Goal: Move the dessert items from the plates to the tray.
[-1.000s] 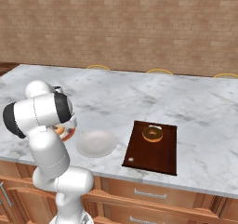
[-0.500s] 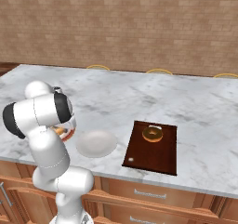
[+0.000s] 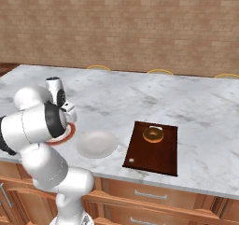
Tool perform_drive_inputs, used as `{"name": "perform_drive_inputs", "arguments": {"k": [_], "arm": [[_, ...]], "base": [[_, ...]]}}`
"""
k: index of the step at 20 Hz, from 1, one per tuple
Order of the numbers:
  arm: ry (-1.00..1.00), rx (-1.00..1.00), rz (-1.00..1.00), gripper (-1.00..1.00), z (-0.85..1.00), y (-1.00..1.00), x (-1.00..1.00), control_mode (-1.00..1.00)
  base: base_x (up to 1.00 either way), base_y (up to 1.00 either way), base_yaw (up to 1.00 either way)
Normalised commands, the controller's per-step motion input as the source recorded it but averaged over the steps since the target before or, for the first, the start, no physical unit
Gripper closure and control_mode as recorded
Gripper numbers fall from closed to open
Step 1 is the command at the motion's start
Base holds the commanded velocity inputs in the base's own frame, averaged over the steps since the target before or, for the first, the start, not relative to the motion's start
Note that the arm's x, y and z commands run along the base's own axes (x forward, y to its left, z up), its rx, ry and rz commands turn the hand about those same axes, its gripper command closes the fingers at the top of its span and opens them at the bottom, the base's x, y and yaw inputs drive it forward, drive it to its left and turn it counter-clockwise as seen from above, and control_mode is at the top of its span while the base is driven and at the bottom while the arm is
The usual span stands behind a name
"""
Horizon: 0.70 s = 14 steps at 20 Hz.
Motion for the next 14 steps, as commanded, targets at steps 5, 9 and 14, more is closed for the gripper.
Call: {"name": "perform_drive_inputs", "arguments": {"k": [5,9,14], "arm": [[-0.04,-0.01,-0.2,1.0,0.52,-0.98,-0.3,-1.0],[-0.07,-0.04,-0.15,1.0,0.25,-1.0,-0.06,-1.0],[0.0,0.0,-0.07,1.0,0.13,-1.0,0.0,-1.0]], "base": [[0.0,0.0,0.0],[0.0,0.0,0.0],[0.0,0.0,0.0]]}}
